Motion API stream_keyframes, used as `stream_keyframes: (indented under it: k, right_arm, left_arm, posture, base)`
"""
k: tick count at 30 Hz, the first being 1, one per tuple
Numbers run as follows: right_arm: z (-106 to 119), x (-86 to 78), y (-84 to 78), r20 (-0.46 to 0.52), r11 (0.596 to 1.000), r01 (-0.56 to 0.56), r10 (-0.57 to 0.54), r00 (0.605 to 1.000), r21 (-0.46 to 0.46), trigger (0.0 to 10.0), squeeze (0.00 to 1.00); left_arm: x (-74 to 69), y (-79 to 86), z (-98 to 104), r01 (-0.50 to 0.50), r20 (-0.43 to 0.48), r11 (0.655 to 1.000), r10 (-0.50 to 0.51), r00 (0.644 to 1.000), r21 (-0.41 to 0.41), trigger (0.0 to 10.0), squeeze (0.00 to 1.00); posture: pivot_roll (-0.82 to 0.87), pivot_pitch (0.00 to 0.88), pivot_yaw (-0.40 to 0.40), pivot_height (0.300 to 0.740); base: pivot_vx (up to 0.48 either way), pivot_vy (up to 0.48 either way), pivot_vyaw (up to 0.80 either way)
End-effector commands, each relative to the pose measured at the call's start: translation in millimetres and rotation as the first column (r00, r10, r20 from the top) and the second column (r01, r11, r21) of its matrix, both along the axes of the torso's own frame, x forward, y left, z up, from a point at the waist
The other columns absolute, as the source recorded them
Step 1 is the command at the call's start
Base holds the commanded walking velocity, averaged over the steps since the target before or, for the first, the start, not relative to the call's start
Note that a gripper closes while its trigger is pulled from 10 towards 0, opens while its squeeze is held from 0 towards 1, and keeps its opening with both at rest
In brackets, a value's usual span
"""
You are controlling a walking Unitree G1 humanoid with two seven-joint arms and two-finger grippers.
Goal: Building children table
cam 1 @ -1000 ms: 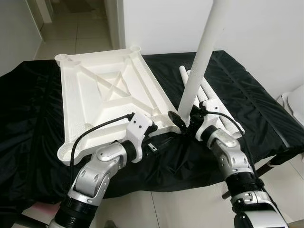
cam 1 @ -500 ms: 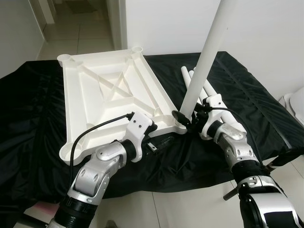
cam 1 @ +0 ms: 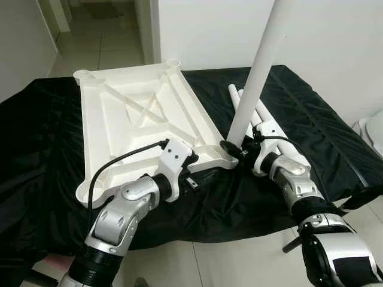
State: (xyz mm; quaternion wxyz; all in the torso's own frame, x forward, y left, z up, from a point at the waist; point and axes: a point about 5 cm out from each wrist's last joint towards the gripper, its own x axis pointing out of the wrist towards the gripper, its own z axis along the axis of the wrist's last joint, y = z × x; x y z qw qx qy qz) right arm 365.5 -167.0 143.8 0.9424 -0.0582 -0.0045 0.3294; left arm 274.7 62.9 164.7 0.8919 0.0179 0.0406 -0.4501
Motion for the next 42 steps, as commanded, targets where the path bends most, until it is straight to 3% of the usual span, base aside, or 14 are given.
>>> stream_keyframes:
  k: [1,10,15,18,22,23,26,27,28,34,40,42]
  right_arm:
    - [-7.7,-1.7,0.2,-0.026,0.999,-0.002,0.001,1.000,-0.045,10.0,0.00]
    - [-10.8,2.0,7.2,-0.047,0.986,0.162,-0.161,0.986,0.029,10.0,0.00]
    - [-7.6,1.7,17.4,-0.025,0.980,0.189,-0.187,0.982,0.068,10.0,0.00]
    - [-5.3,-0.3,33.1,-0.017,0.963,0.241,-0.241,0.970,0.116,10.0,0.00]
    - [-3.4,-0.9,41.0,-0.014,0.942,0.305,-0.306,0.952,0.139,10.0,0.00]
    - [-1.8,-1.2,46.8,0.002,0.920,0.365,-0.369,0.929,0.145,10.0,0.00]
    - [-1.6,-0.6,49.6,0.006,0.899,0.412,-0.418,0.909,0.147,10.0,0.00]
    - [-3.7,-0.2,53.9,-0.025,0.850,0.501,-0.504,0.864,0.162,10.0,0.00]
    - [-4.6,-0.3,56.2,-0.037,0.833,0.528,-0.529,0.848,0.166,10.0,0.00]
    - [-9.8,-3.1,69.7,-0.096,0.768,0.618,-0.611,0.786,0.166,10.0,0.00]
    - [-10.8,-6.1,83.7,-0.094,0.773,0.618,-0.611,0.786,0.142,10.0,0.00]
    - [-12.3,-8.2,92.8,-0.110,0.789,0.596,-0.586,0.803,0.148,10.0,0.00]
  left_arm:
    - [0.6,1.6,0.3,-0.027,-0.005,1.000,0.027,1.000,0.003,10.0,0.00]
    - [-0.6,1.6,-0.5,-0.029,-0.008,1.000,0.029,1.000,0.002,10.0,0.00]
    - [-0.9,1.4,-0.6,-0.026,-0.009,1.000,0.026,1.000,0.002,10.0,0.00]
    - [-0.8,1.1,-0.7,-0.024,-0.010,1.000,0.024,1.000,0.001,10.0,0.00]
    - [-0.9,0.7,-0.7,-0.023,-0.011,1.000,0.023,1.000,0.000,10.0,0.00]
    - [-0.7,0.5,-0.9,-0.023,-0.012,1.000,0.023,1.000,0.000,10.0,0.00]
    - [-0.5,0.4,-0.9,-0.023,-0.012,1.000,0.023,1.000,-0.001,10.0,0.00]
    - [-0.5,-0.1,-1.1,-0.023,-0.013,1.000,0.023,1.000,-0.003,10.0,0.00]
    - [-0.4,-0.3,-1.1,-0.023,-0.013,1.000,0.023,1.000,-0.003,10.0,0.00]
    - [0.3,-0.2,-1.0,-0.023,-0.011,1.000,0.023,1.000,-0.003,10.0,0.00]
    - [0.5,-0.2,-1.0,-0.023,-0.010,1.000,0.023,1.000,-0.002,10.0,0.00]
    - [0.7,-0.5,-0.8,-0.023,-0.010,1.000,0.023,1.000,-0.003,10.0,0.00]
  posture:
    - [-0.04,0.025,0.011,0.740]
    - [-0.05,0.028,0.008,0.740]
    - [-0.05,0.031,0.009,0.740]
    - [-0.05,0.032,0.009,0.740]
    - [-0.05,0.029,0.007,0.740]
    - [-0.05,0.030,0.006,0.740]
    - [-0.05,0.029,0.006,0.740]
    - [-0.05,0.027,0.006,0.740]
    - [-0.05,0.028,0.005,0.740]
    - [-0.05,0.025,0.006,0.740]
    - [-0.05,0.024,0.005,0.740]
    - [-0.05,0.022,0.005,0.740]
  base:
    - [0.000,0.000,0.00]
    - [0.000,0.000,0.00]
    - [0.000,0.000,0.00]
    - [0.000,0.000,0.00]
    - [0.000,0.000,0.00]
    - [0.000,0.000,0.00]
    - [0.000,0.000,0.00]
    - [0.000,0.000,0.00]
    - [0.000,0.000,0.00]
    - [0.000,0.000,0.00]
    - [0.000,0.000,0.00]
    - [0.000,0.000,0.00]
